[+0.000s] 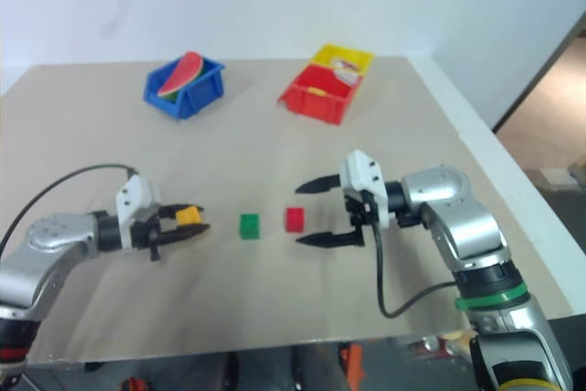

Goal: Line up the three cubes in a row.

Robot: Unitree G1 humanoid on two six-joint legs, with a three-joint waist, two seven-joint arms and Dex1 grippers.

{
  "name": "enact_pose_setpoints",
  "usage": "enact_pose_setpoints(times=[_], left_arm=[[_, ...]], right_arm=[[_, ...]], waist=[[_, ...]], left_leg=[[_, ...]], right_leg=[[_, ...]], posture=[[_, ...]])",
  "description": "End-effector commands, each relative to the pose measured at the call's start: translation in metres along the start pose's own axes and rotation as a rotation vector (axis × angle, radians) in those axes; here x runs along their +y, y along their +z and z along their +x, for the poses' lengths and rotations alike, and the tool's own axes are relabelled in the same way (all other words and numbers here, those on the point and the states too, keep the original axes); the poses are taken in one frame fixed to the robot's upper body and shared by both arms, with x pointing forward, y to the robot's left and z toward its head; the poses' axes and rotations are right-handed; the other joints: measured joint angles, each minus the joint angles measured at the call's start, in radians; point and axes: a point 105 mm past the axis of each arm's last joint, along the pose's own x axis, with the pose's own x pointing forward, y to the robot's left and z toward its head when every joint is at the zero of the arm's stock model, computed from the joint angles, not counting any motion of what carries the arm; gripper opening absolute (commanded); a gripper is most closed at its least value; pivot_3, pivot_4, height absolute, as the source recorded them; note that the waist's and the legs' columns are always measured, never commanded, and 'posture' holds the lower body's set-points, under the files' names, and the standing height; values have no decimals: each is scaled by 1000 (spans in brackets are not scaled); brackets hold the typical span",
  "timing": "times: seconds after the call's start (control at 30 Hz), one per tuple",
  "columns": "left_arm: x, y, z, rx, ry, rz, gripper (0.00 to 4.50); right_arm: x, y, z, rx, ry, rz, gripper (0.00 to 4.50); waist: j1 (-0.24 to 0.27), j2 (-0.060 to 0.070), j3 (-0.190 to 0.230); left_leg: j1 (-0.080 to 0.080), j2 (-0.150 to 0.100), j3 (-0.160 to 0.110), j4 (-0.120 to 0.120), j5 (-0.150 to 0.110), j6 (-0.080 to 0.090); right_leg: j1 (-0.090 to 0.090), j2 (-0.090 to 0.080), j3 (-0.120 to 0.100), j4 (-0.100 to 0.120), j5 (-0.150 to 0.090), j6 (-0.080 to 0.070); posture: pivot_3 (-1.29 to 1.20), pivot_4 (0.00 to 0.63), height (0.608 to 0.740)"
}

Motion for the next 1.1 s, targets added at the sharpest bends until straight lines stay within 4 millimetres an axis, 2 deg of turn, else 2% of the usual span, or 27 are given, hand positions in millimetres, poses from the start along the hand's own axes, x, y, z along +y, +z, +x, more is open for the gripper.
enact_pose_setpoints(times=[0.03,0.2,0.47,0.8,1.07,1.1], left_arm=[[6,6,-4,16,-75,52,1615],[10,4,-3,22,-108,70,1615],[2,-10,3,19,-131,96,1615],[4,-18,8,37,-127,78,1615],[-3,-25,14,53,-169,90,1615],[-3,-25,15,53,-174,88,1993]], right_arm=[[-8,9,-9,4,-58,-59,4500],[-10,10,-11,4,-81,-60,4500],[-12,8,-12,6,-111,-38,4500],[-14,5,-14,23,-119,-38,4500],[-13,4,-15,25,-129,-28,4500],[-13,4,-15,25,-131,-28,4500]], waist=[[-1,0,0],[-1,0,0],[0,0,0],[0,0,0],[1,0,0],[1,0,0]], left_leg=[[0,0,0,0,0,0],[0,1,0,0,0,0],[0,0,0,0,0,0],[0,1,0,0,0,1],[0,0,0,0,0,0],[0,0,0,0,0,0]], right_leg=[[0,0,0,0,0,0],[0,1,0,0,0,0],[0,0,0,0,0,0],[0,0,0,0,0,0],[0,0,0,0,0,0],[0,0,0,0,0,0]], posture=[[0,150,740],[0,150,740],[0,150,740],[0,150,740],[0,150,740],[0,150,740]])
